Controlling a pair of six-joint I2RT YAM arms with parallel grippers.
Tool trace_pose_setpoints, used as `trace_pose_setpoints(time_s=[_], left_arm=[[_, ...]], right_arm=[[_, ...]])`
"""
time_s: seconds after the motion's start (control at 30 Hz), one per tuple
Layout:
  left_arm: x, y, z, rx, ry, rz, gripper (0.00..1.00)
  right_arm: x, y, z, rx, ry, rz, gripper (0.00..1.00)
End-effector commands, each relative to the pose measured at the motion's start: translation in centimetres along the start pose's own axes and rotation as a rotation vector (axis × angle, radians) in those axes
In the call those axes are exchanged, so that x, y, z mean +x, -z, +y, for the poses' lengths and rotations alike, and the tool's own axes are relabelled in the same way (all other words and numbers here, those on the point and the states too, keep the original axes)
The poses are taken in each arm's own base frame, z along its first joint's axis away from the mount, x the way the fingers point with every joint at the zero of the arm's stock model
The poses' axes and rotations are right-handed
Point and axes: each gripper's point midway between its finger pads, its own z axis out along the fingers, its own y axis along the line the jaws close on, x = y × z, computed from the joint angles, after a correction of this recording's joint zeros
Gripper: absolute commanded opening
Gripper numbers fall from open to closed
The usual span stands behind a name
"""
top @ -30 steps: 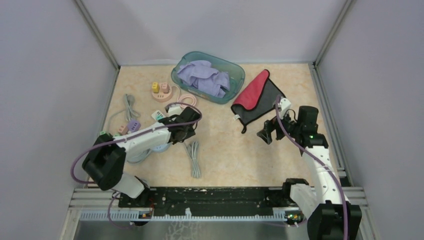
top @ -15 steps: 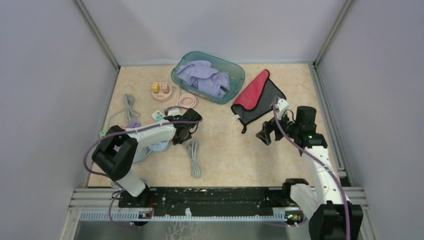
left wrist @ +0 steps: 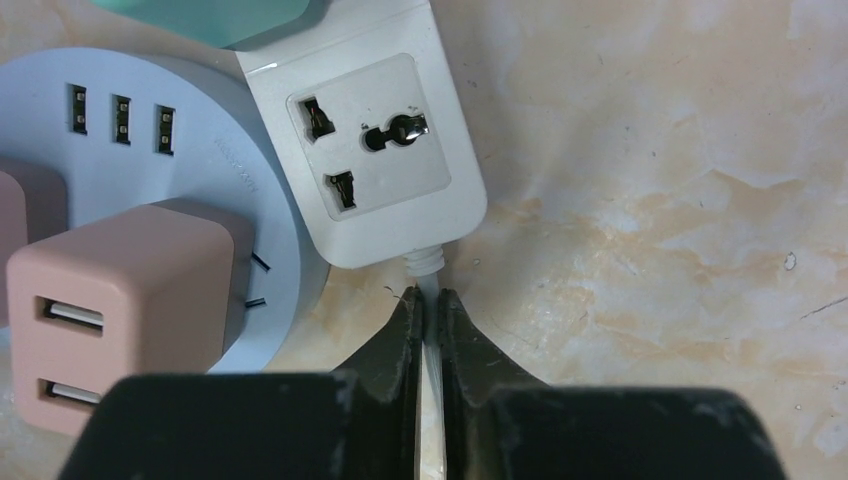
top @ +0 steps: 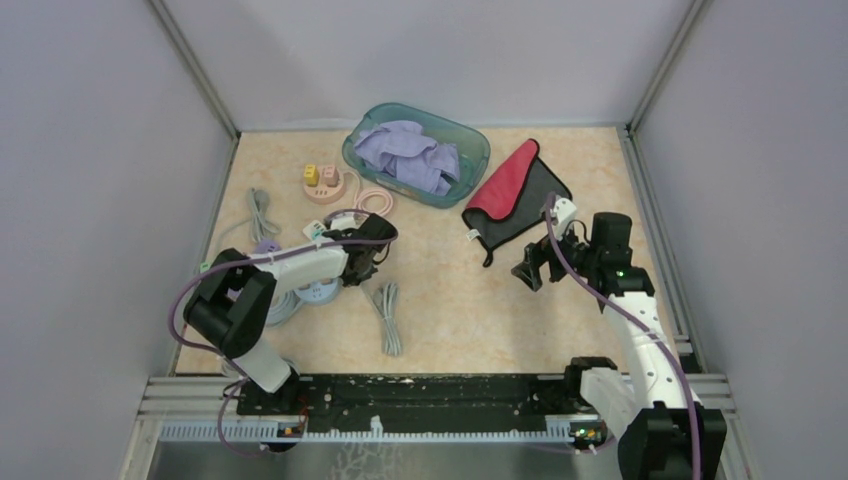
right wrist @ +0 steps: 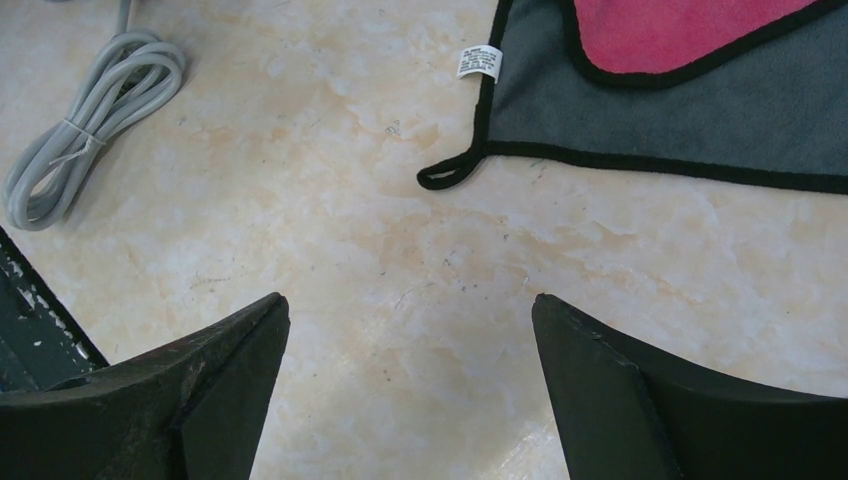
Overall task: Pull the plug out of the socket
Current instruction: Move the socket to the center of the board.
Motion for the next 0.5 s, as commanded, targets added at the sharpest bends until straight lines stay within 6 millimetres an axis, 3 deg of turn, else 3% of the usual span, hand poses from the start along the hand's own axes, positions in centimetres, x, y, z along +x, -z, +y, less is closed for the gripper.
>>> trace_pose_setpoints(time_s=[0.0,0.13,0.33,0.47], left_arm=[[0.6,0.1,0.0,0.018,-0.009,0.022,0.08],[0.4,1.0,-1.9,0.139,-0.159,0.036,0.0],[0.0,3.6,-4.7,0.309,-0.409,-0.064,0.0],[0.5,5.8,-8.1,0.537,-0.591,-0.117,0.0]], right_arm=[[-2.8,0.6,-0.2,0.014,0.082,-0.064,0.91],[-2.8,0.6,-0.2,0.011,0.081,-0.064,0.91],[-2.9,0.6,-0.1,0.011,0.085,-0.068,0.91],[-2.9,0.6,-0.1,0.009,0.086,-0.069,0.91]])
